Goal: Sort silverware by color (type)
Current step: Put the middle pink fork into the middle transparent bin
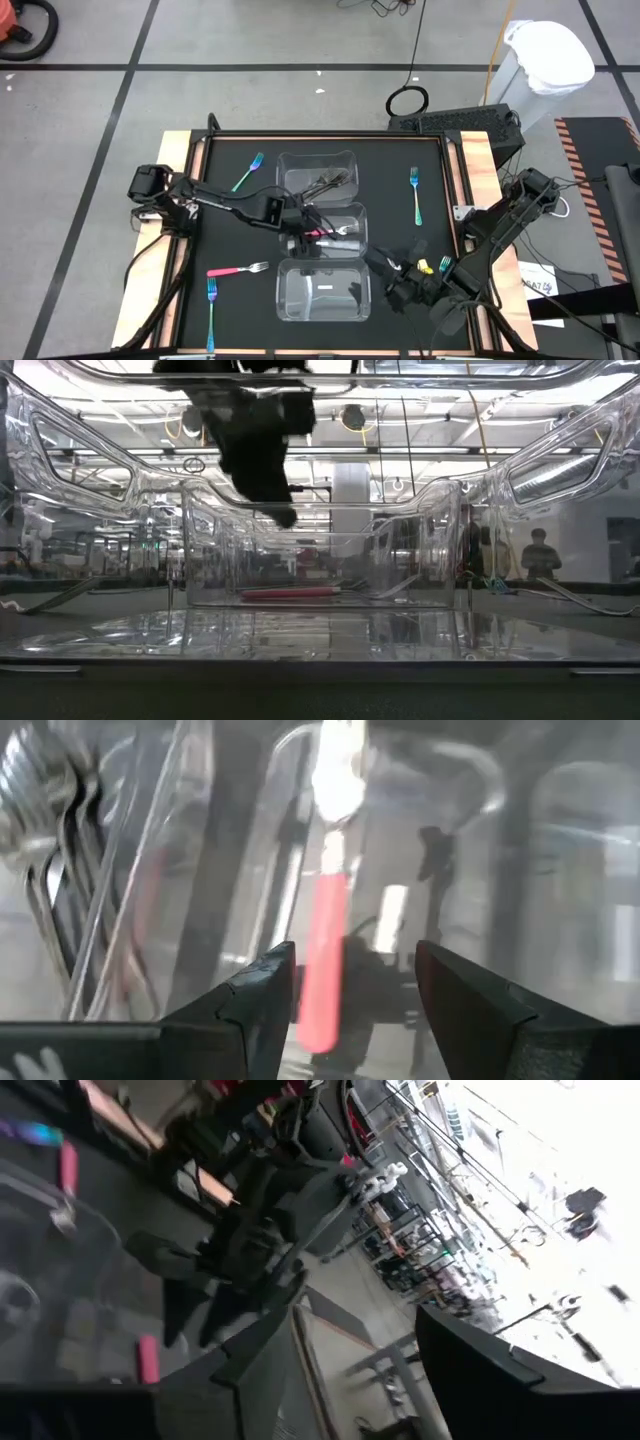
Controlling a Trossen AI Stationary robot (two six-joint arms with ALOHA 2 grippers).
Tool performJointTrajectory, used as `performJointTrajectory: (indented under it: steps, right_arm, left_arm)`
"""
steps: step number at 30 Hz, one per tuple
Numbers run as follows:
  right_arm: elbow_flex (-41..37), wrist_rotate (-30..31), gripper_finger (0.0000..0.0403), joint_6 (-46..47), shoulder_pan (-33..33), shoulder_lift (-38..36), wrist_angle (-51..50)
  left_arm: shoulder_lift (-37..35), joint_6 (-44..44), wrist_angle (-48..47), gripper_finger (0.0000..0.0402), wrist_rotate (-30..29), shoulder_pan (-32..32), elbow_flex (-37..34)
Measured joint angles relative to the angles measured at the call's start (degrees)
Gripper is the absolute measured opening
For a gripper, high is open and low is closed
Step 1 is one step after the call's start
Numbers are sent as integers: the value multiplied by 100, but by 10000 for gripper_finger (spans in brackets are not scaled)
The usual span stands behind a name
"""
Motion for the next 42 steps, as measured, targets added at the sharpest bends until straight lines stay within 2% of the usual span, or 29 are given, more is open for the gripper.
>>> performJointTrajectory:
  steps: [10,12,16,20,22,28,33,36,42]
  right_arm:
    - [2,-157,212,1165,128,0,188]
    - [2,-557,212,1429,125,1,158]
    - [2,-1731,212,2114,-49,-6,-176]
    - [16,-2522,212,3198,-257,-119,-1246]
    - [202,-2713,212,3938,-294,-148,-2258]
    - [1024,-3526,212,6739,-200,-175,-5133]
    - [1016,-4001,212,8942,-112,-125,-6796]
    - [650,-4503,212,9784,-101,-36,-7506]
    - [-311,-5840,212,10947,-173,-15,-7521]
  left_arm:
    - [-702,349,11,198,-272,-585,152]
    - [-868,373,18,198,-379,-679,154]
    - [-1134,392,16,198,-565,-841,157]
    - [-1229,349,-4,198,-788,-991,157]
    - [-1215,324,-122,198,-845,-1072,157]
    - [-1211,-199,-275,198,-926,-1256,93]
    - [-1214,-631,-186,198,-1168,-1485,93]
    - [-1212,-889,-176,198,-1264,-1602,93]
    - [-1213,-1025,85,198,-1459,-1771,96]
